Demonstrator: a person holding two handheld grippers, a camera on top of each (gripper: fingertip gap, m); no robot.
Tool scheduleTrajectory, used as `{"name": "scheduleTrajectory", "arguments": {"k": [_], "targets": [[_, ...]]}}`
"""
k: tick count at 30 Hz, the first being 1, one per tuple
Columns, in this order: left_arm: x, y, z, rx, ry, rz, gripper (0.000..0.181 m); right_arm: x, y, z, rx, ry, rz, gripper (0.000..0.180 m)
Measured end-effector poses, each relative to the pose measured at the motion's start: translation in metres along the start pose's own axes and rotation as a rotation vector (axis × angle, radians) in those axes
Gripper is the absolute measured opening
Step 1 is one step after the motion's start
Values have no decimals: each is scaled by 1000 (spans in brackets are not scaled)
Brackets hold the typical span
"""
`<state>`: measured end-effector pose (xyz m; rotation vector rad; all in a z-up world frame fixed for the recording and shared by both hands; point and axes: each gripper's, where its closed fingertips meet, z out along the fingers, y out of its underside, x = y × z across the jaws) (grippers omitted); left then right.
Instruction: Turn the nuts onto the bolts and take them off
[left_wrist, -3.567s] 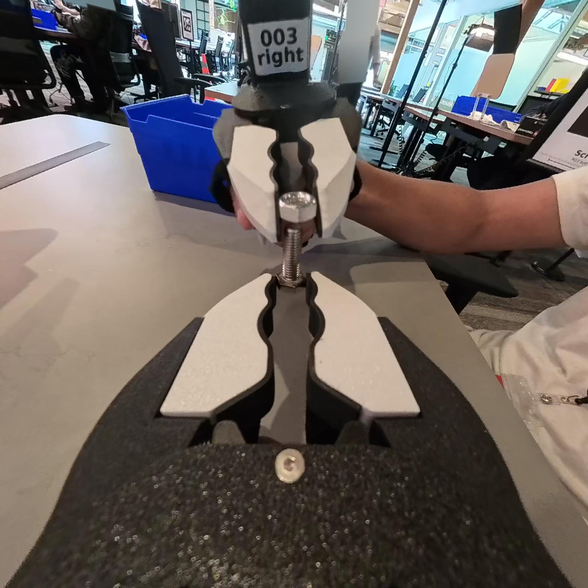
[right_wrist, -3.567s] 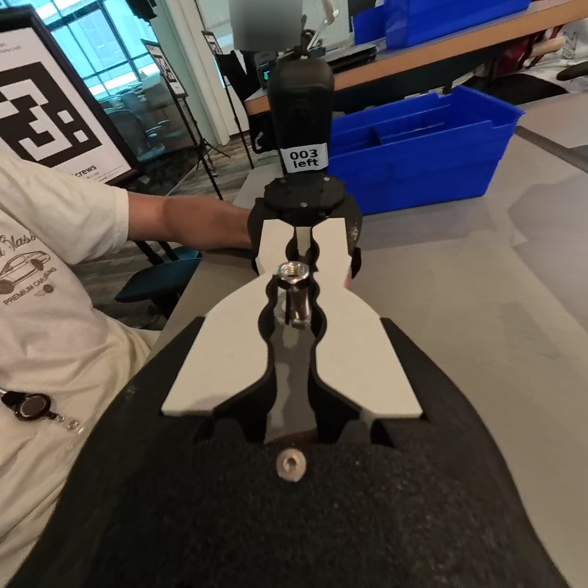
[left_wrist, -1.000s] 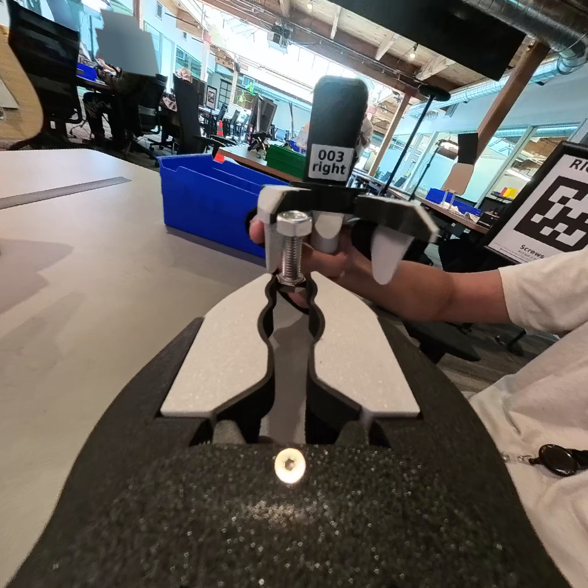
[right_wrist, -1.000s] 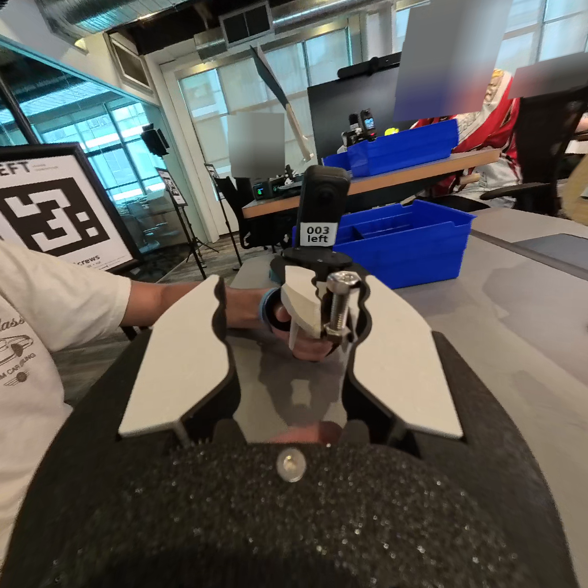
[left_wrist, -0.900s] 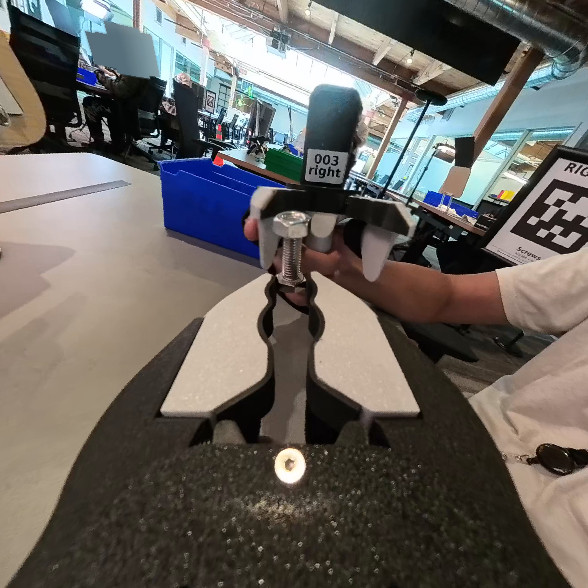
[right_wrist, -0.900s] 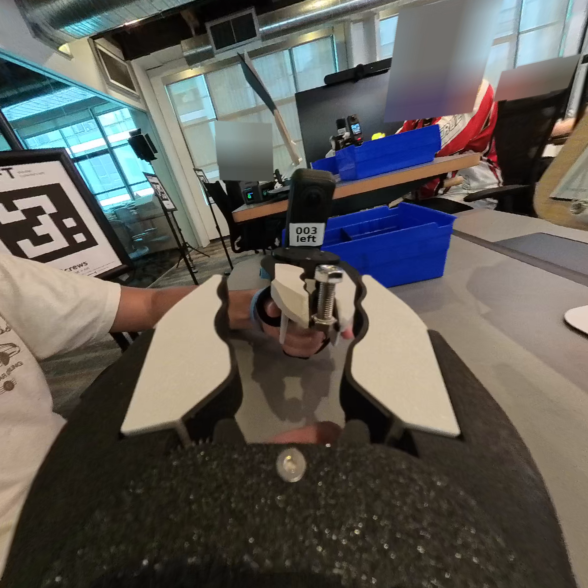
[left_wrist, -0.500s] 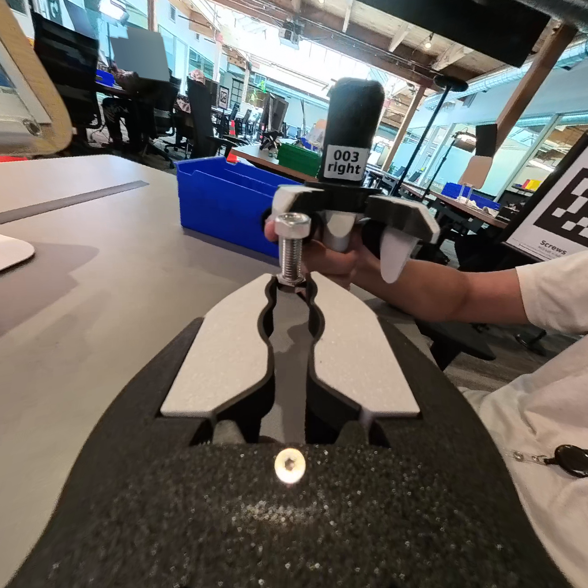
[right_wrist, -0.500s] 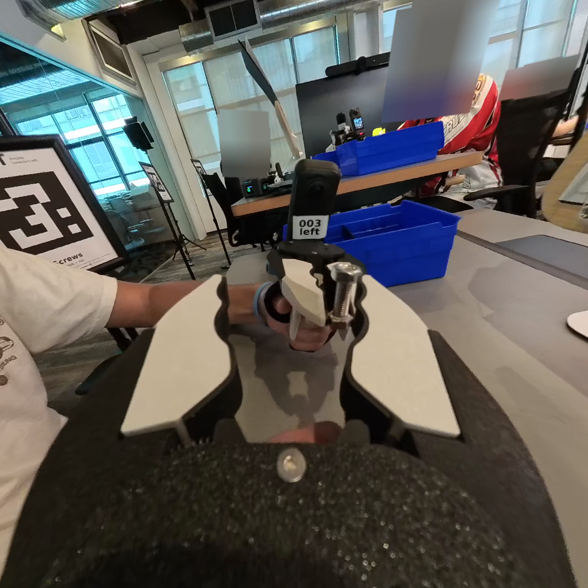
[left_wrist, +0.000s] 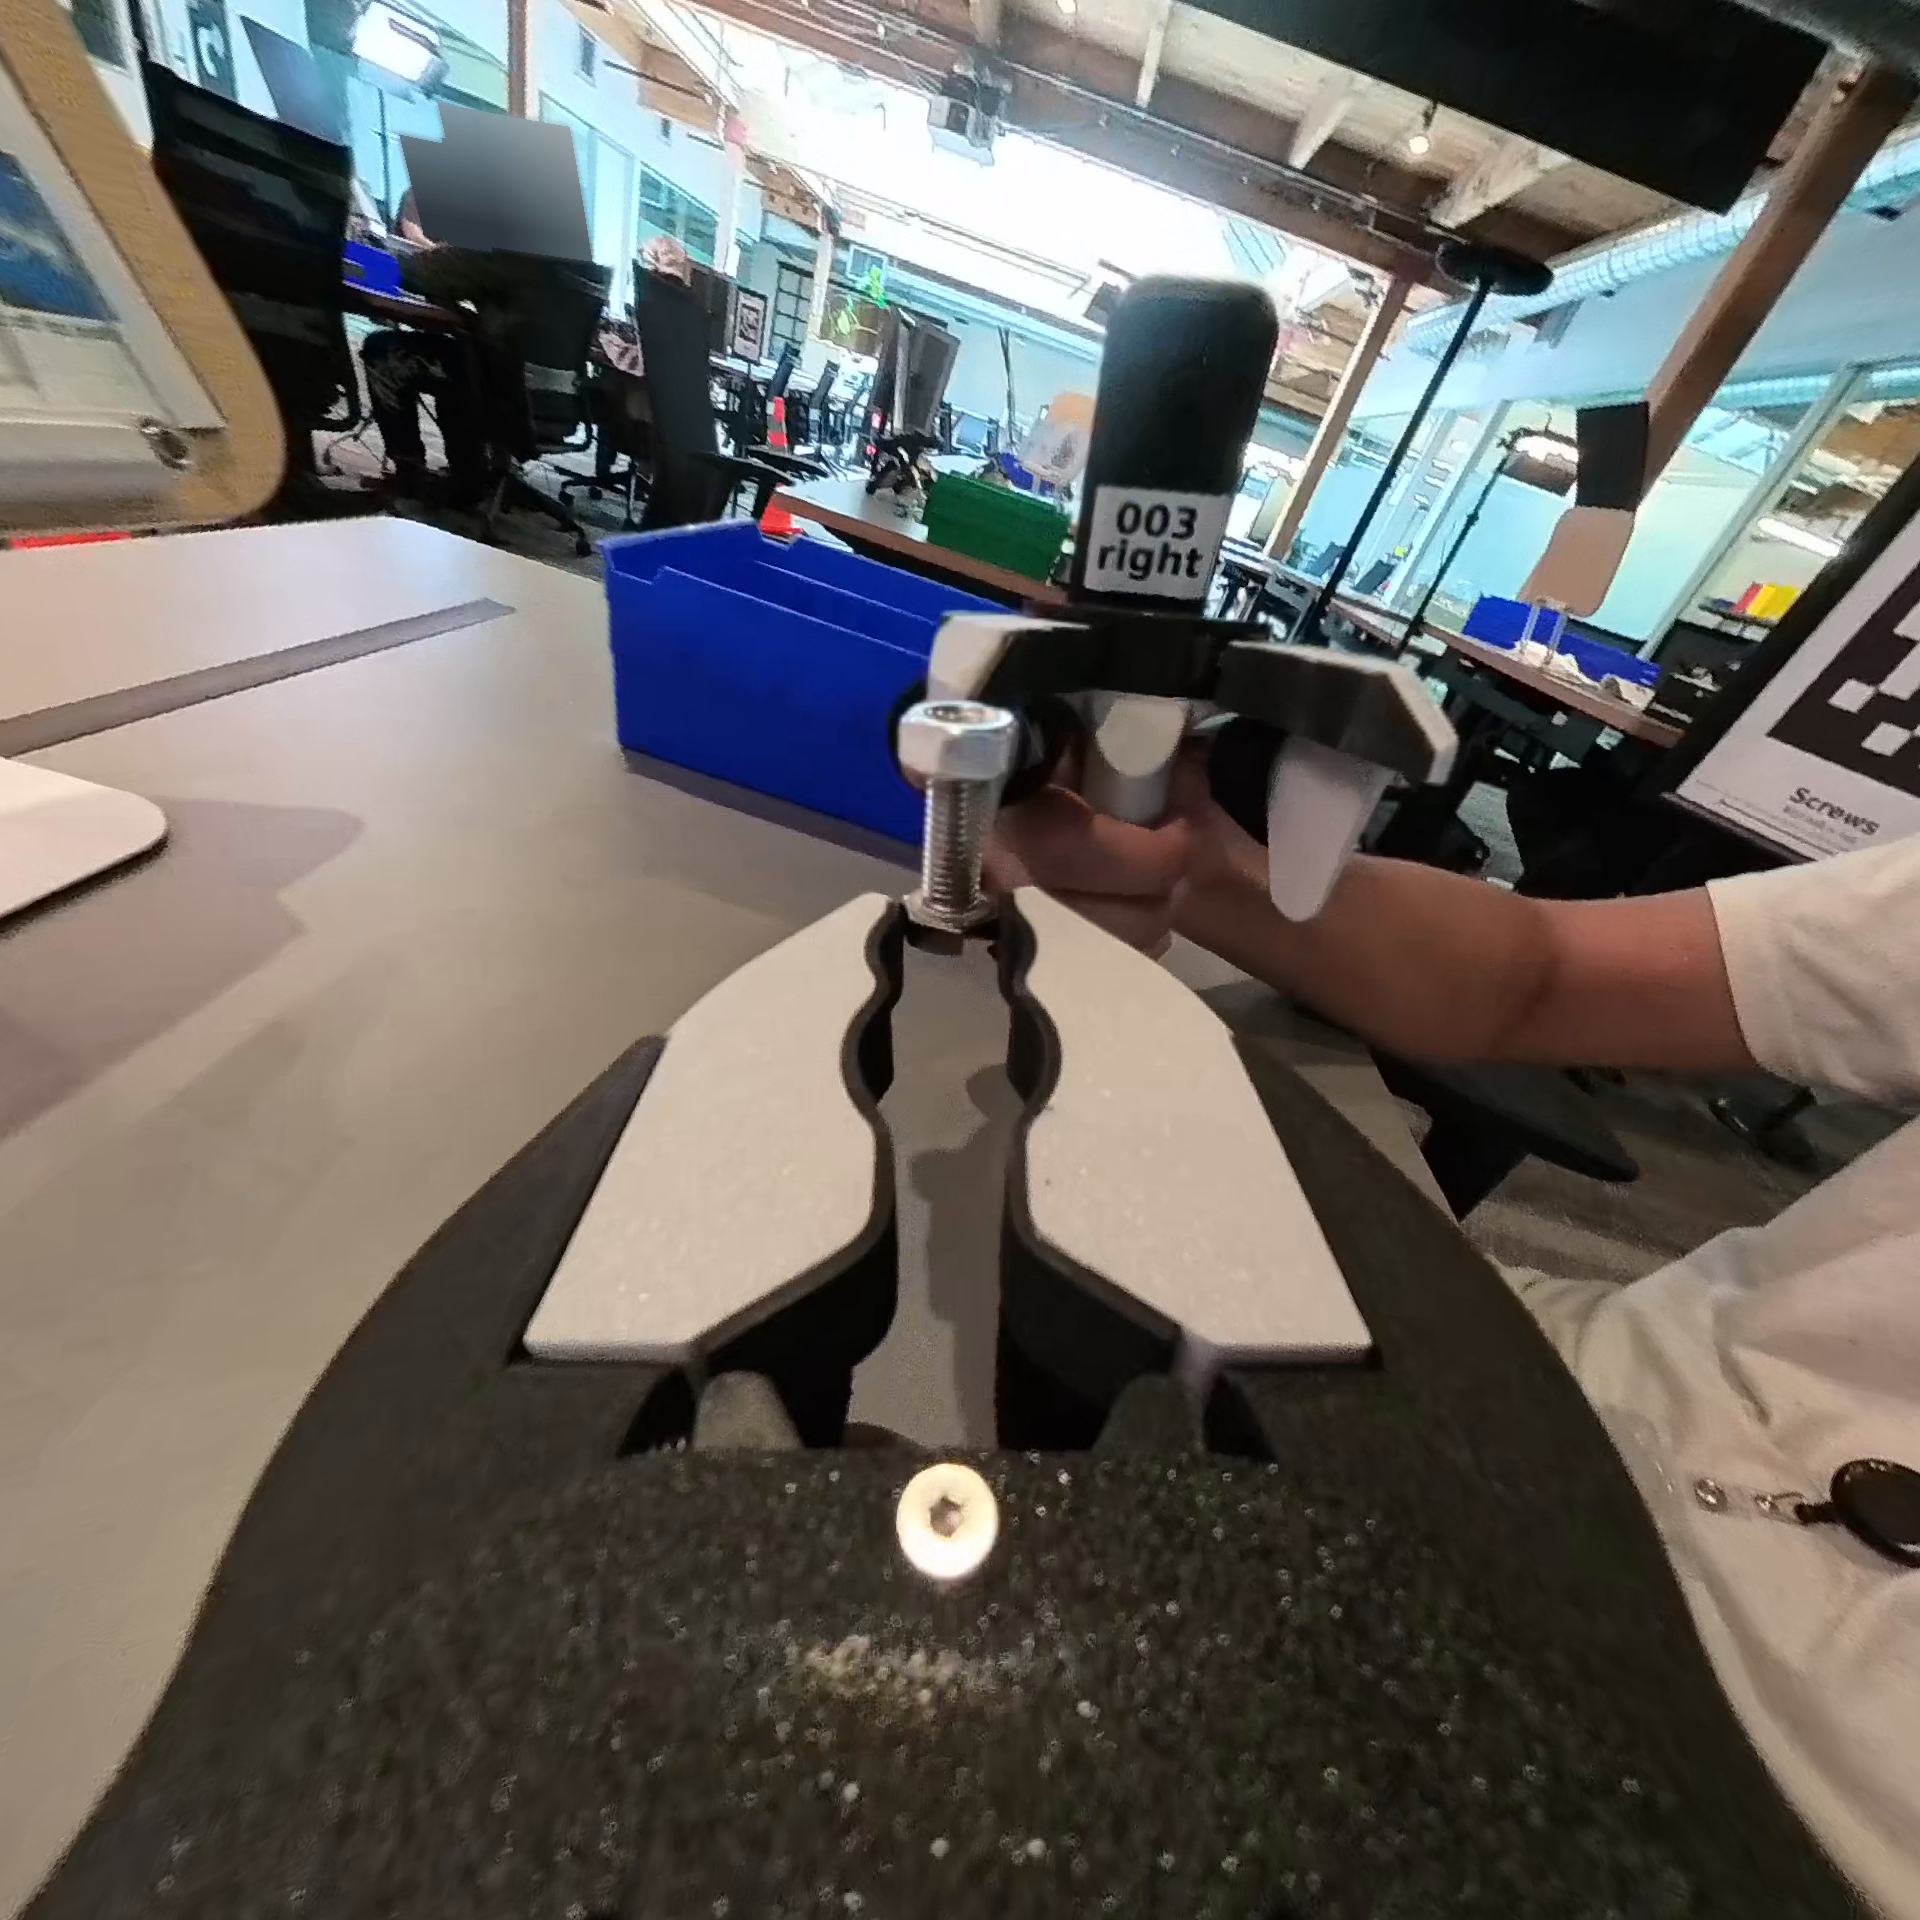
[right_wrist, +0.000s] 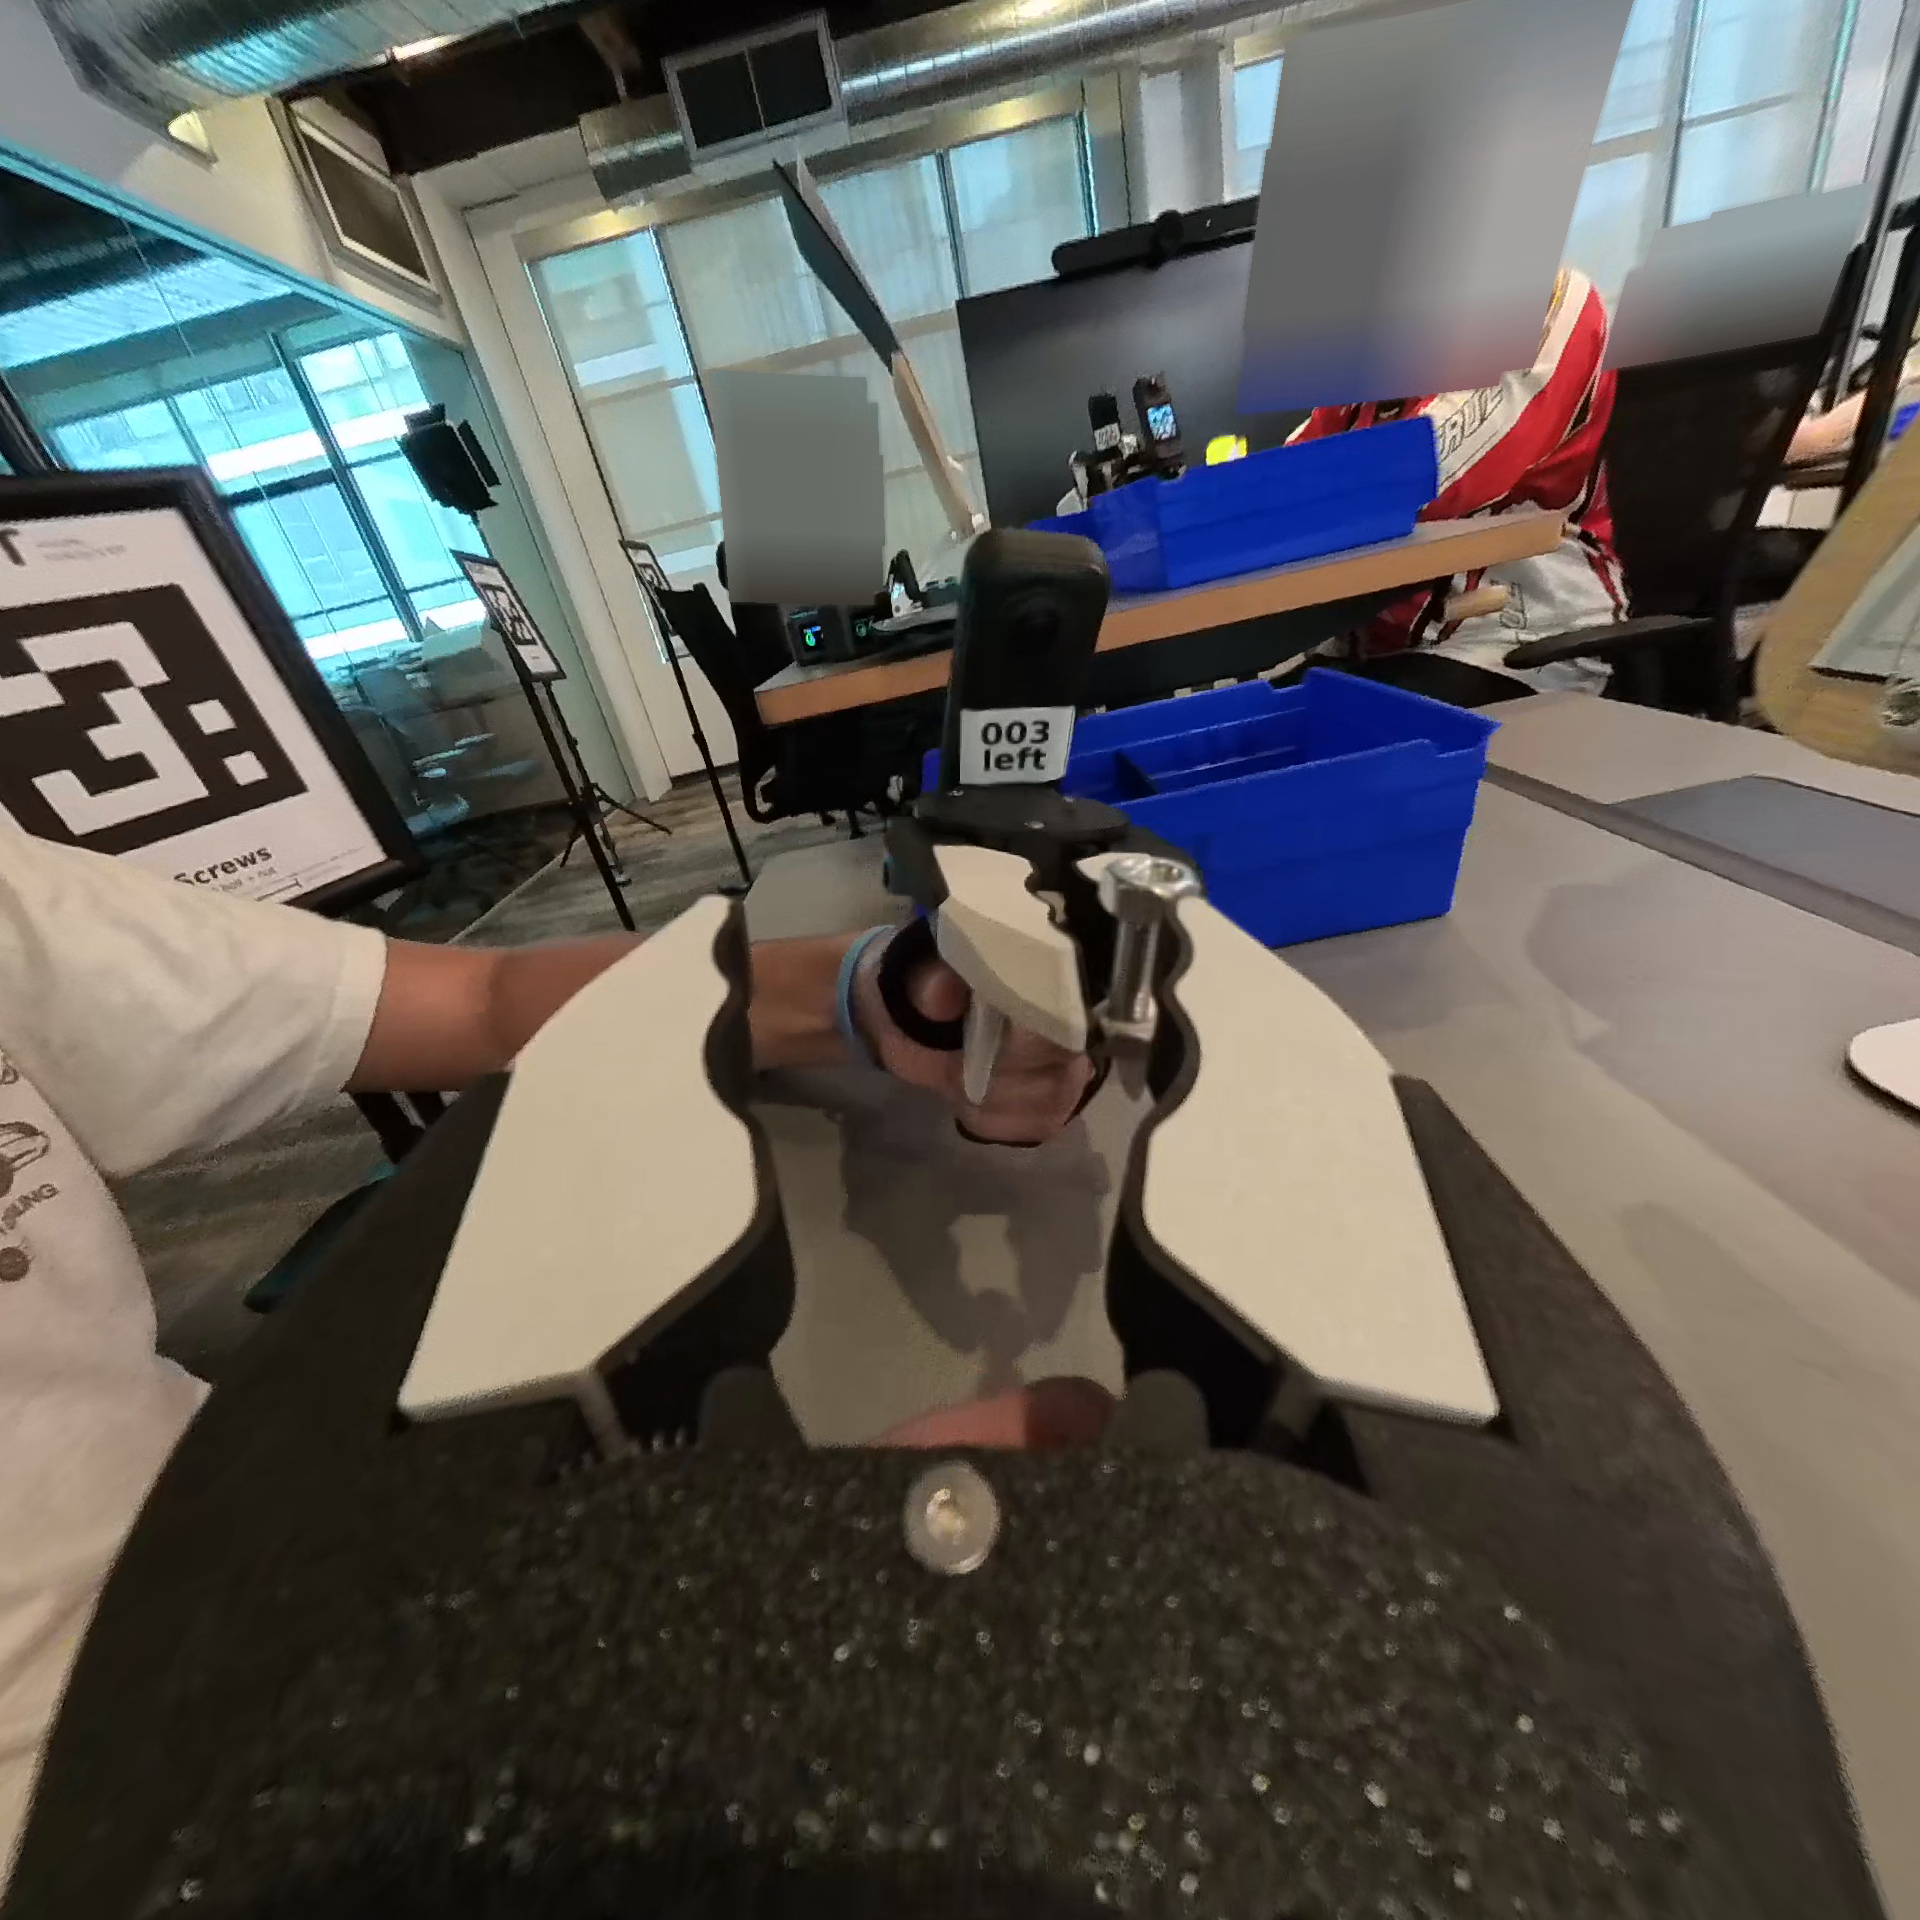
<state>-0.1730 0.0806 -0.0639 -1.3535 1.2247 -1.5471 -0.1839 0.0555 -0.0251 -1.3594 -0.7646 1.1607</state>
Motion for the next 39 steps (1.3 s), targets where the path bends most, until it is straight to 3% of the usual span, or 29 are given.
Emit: {"name": "scheduleTrajectory", "arguments": {"k": [10, 12, 18, 26, 33, 39], "targets": [[22, 6, 11, -27, 76, 36, 17, -2, 12, 23, -41, -32, 21, 76], [13, 2, 6, -10, 45, 21, 17, -3, 9, 21, -32, -11, 0, 82], [-7, -13, -12, 67, -5, -28, 17, 7, 0, -2, 5, 36, 5, 74], [24, 9, 12, -33, 110, 19, 17, 0, 11, 24, -27, -20, 45, 75], [-3, -13, -11, 59, 15, -34, 16, 5, 7, 10, -6, 34, 25, 79], [5, -16, -7, 90, 64, -60, 16, 14, 5, 13, 17, 54, 35, 73]]}}
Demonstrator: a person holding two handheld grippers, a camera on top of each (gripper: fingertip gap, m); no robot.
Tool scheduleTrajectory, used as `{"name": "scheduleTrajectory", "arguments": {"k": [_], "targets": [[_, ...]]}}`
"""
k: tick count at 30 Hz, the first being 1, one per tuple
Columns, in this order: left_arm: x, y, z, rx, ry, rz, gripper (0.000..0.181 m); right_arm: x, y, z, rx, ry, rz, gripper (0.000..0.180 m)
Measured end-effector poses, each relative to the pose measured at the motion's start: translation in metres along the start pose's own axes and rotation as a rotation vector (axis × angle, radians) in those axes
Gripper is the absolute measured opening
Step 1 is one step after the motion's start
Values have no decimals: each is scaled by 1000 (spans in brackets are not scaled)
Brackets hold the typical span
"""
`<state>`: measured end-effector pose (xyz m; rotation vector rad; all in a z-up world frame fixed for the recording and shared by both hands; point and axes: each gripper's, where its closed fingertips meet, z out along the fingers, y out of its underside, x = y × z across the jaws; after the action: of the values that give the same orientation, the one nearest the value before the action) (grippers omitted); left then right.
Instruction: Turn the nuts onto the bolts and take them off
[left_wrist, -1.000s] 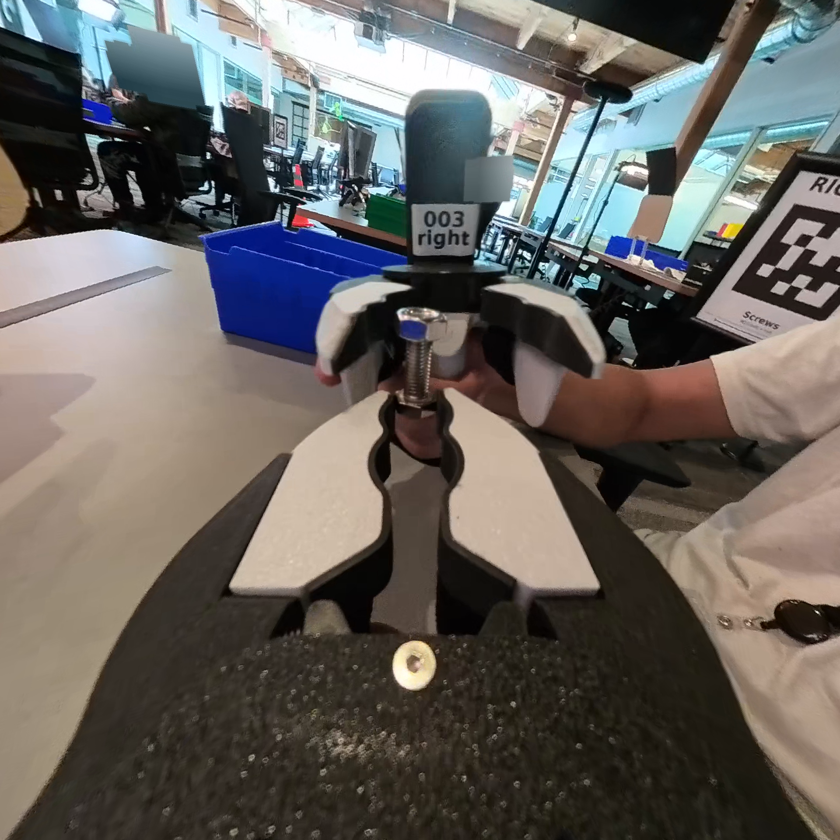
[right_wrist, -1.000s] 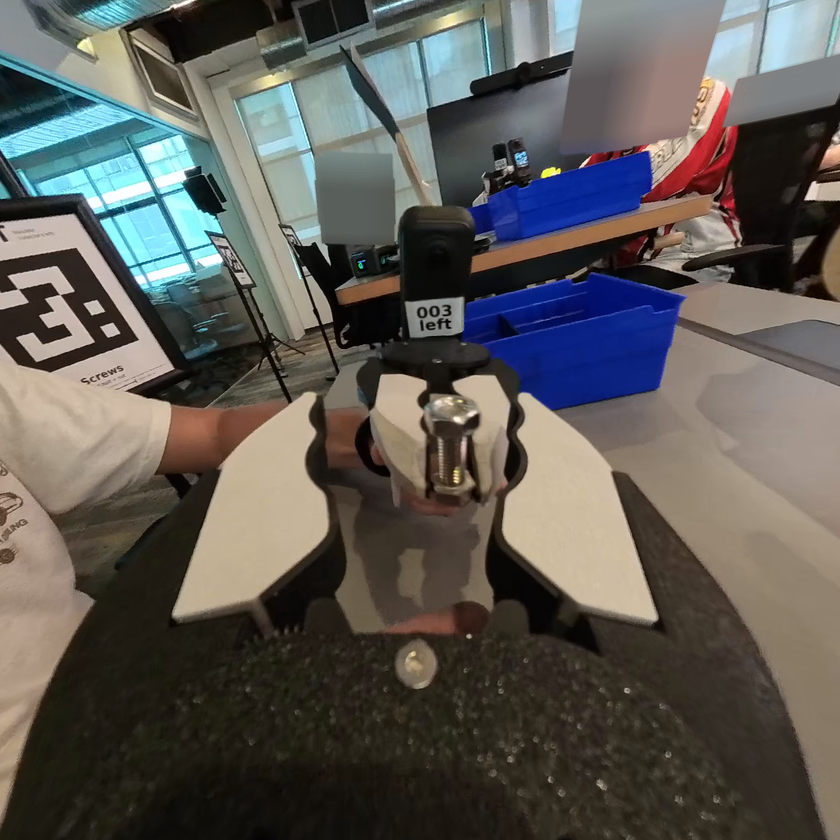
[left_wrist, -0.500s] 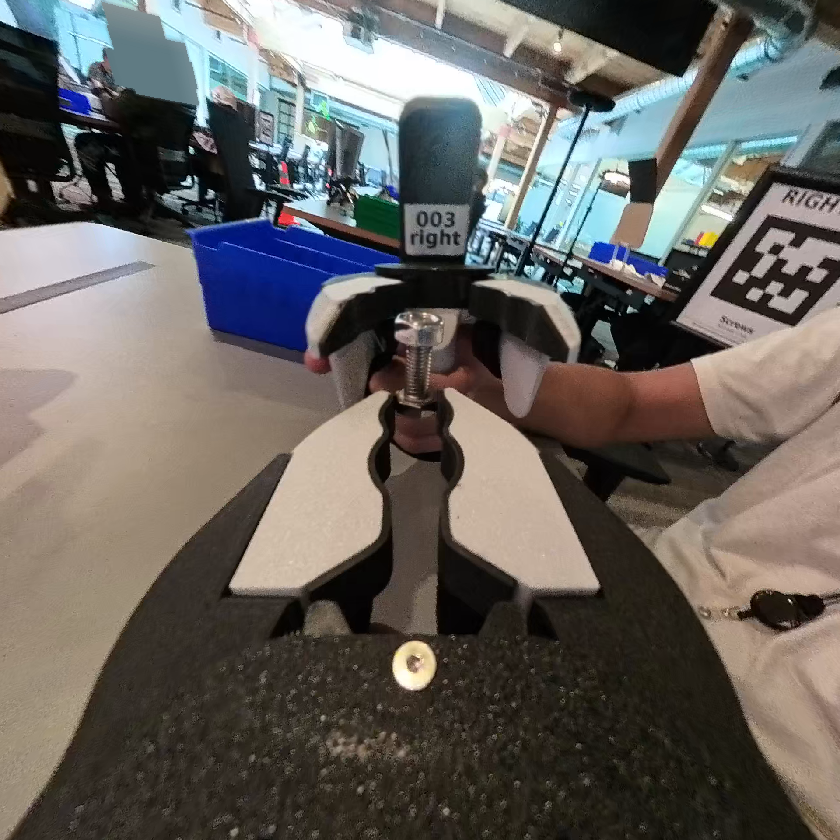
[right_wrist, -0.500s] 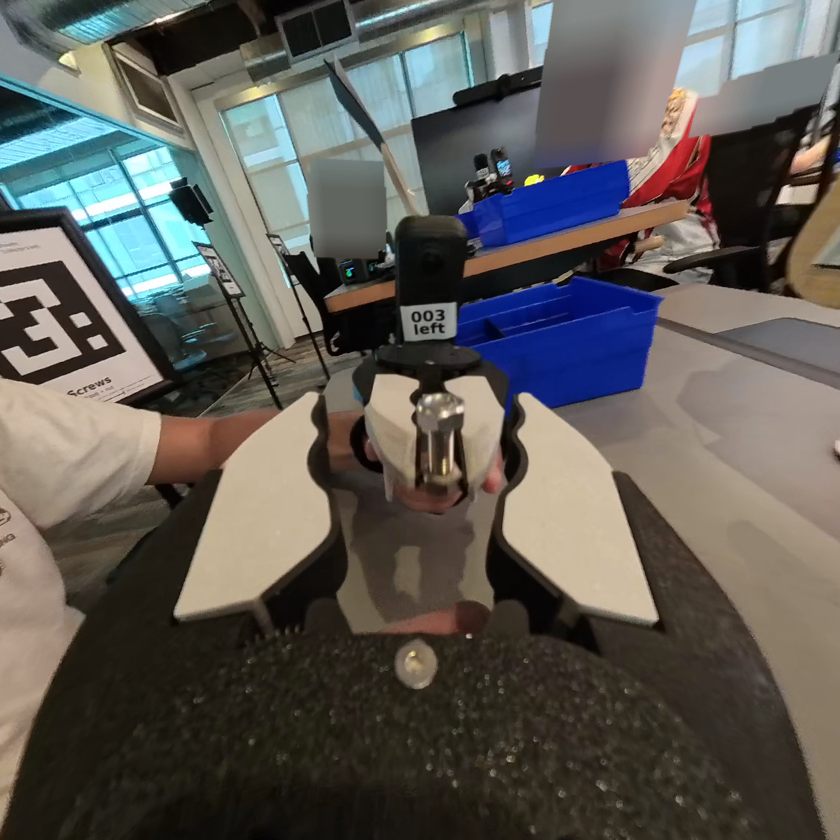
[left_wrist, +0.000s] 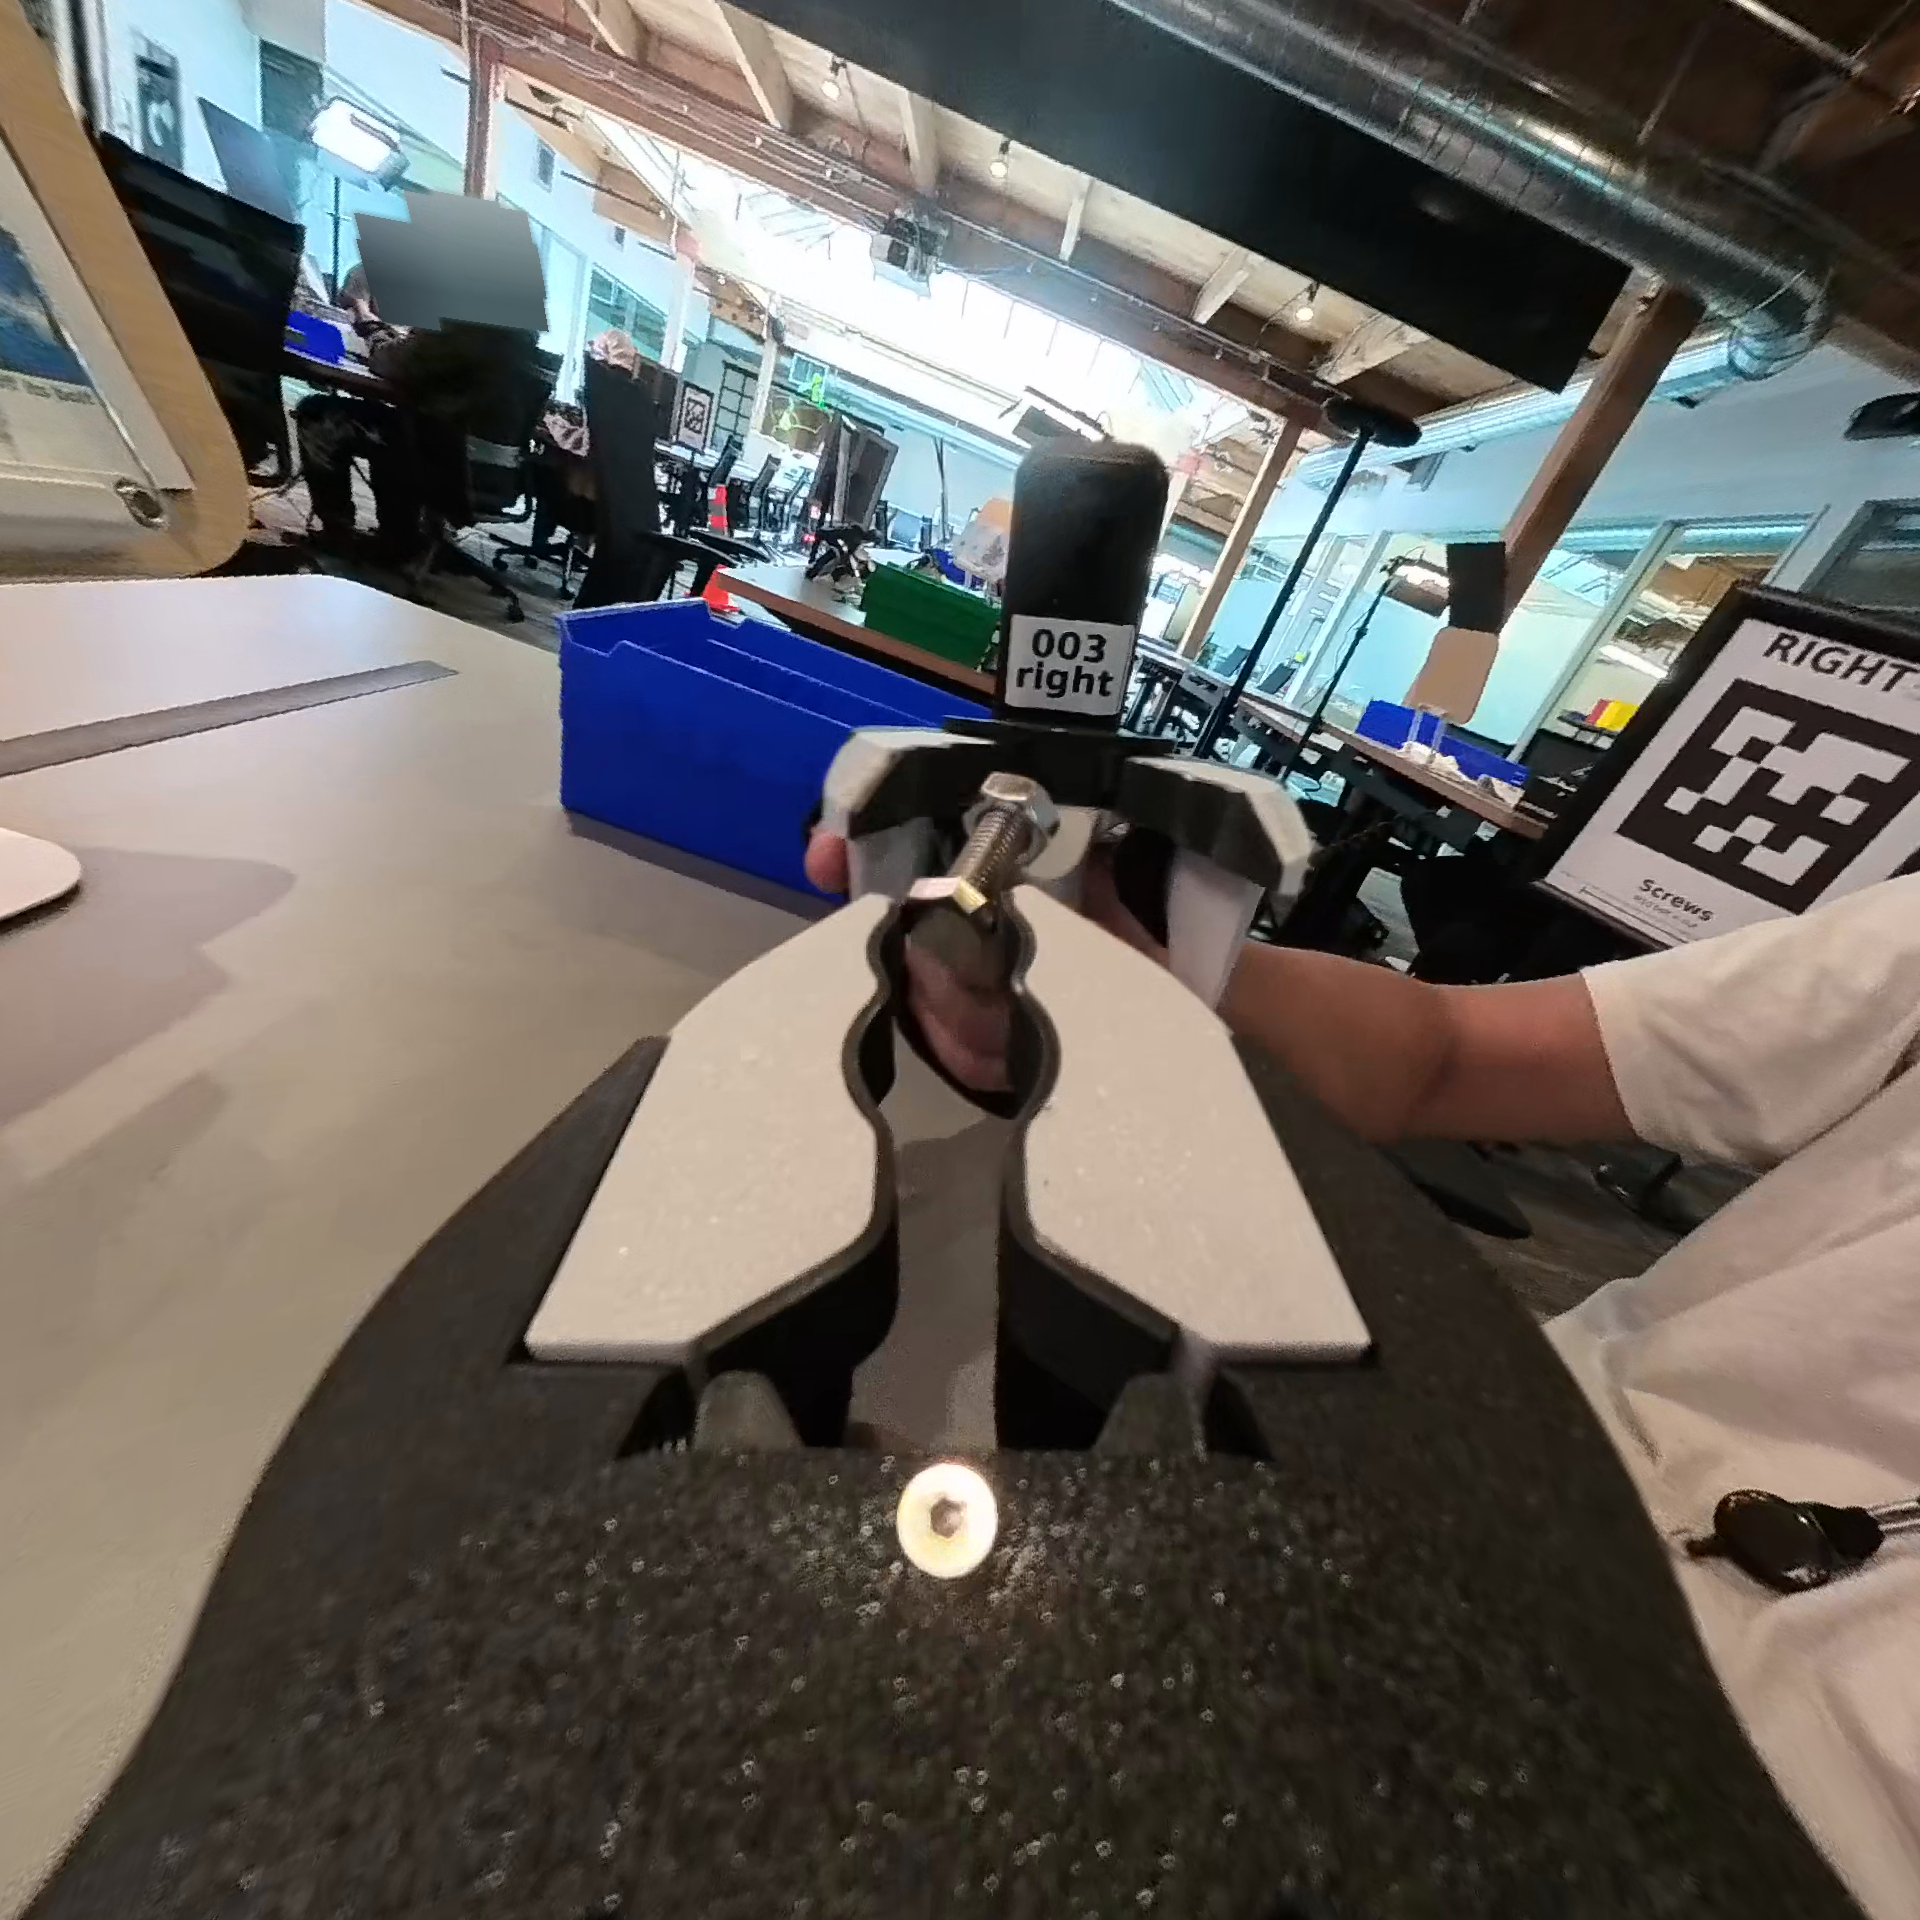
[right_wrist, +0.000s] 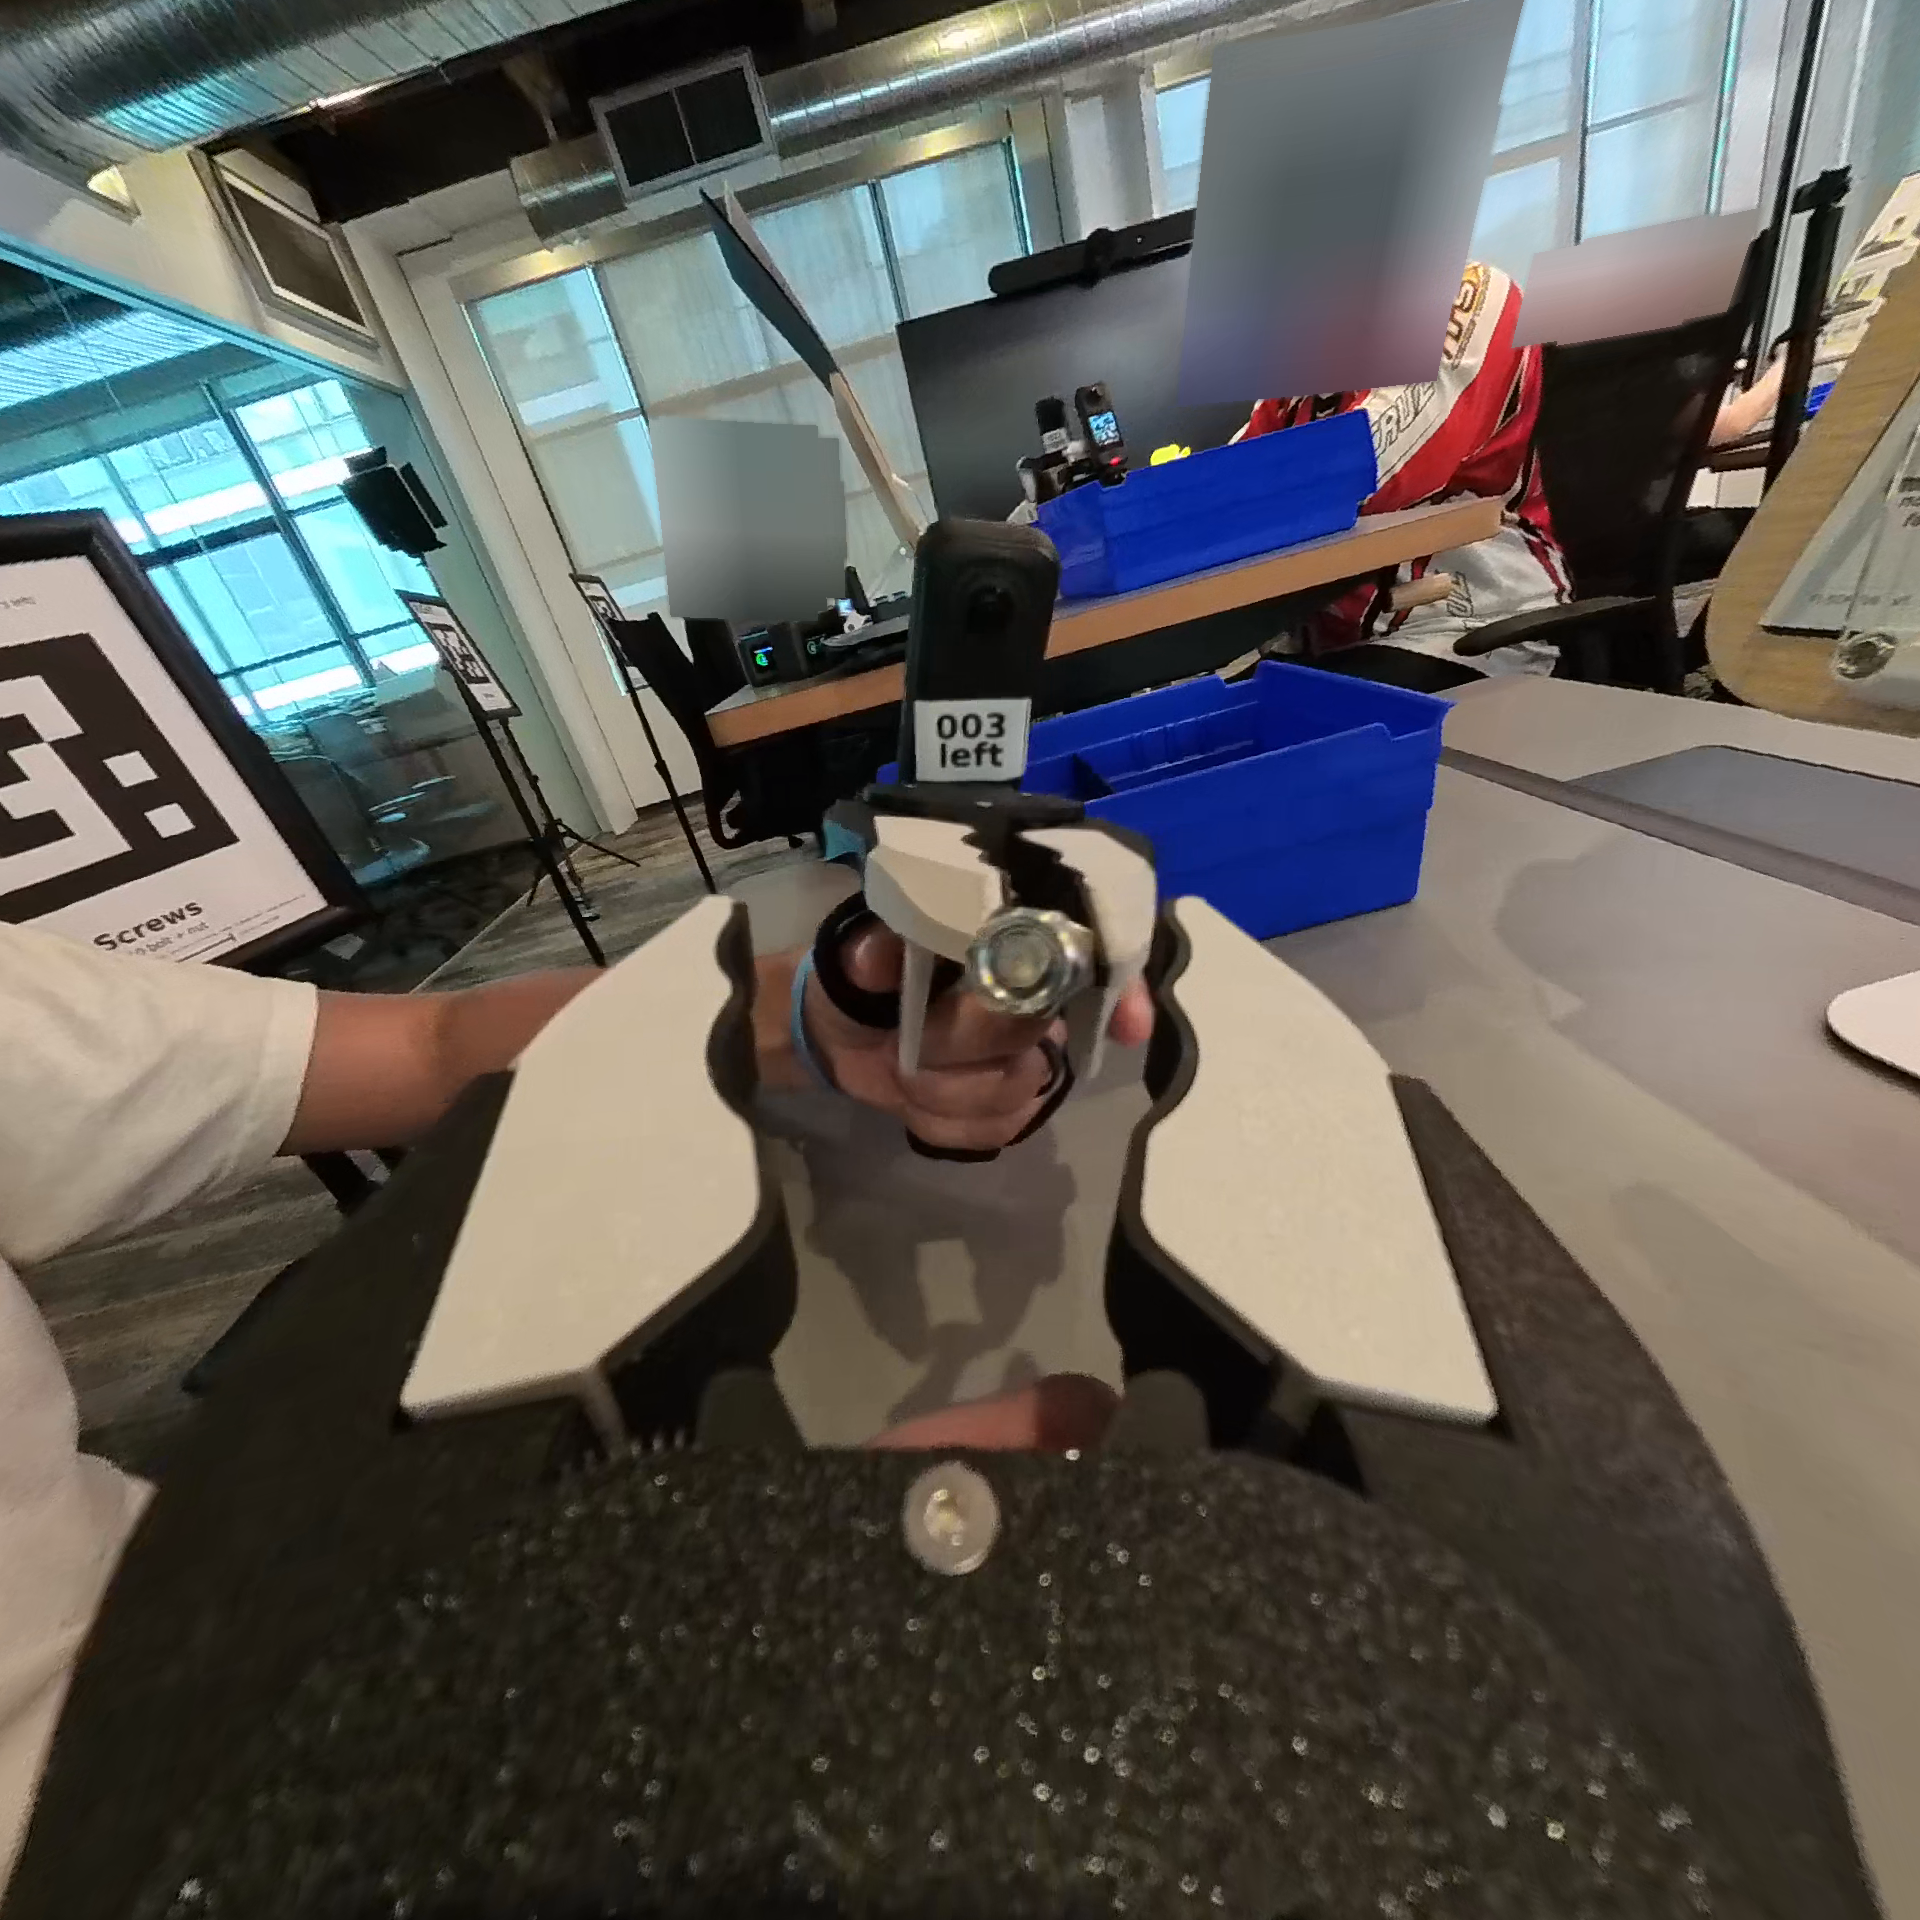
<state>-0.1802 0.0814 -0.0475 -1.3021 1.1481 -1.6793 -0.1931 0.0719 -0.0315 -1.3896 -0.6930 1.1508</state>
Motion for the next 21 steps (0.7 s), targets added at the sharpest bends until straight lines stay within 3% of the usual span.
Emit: {"name": "scheduleTrajectory", "arguments": {"k": [5, 11, 16, 21], "targets": [[-2, -6, -5, 21, -17, 7, 16, 10, 4, -9, -58, 99, -143, 72], [-10, -4, -8, 9, -39, -21, 16, 14, -3, -24, -172, 411, -798, 62], [-5, 1, -2, -11, -19, -15, 16, 4, 12, -10, -217, 324, -801, 64], [1, -7, -4, 25, 8, -17, 16, 21, 34, -11, -310, 311, -680, 68]]}}
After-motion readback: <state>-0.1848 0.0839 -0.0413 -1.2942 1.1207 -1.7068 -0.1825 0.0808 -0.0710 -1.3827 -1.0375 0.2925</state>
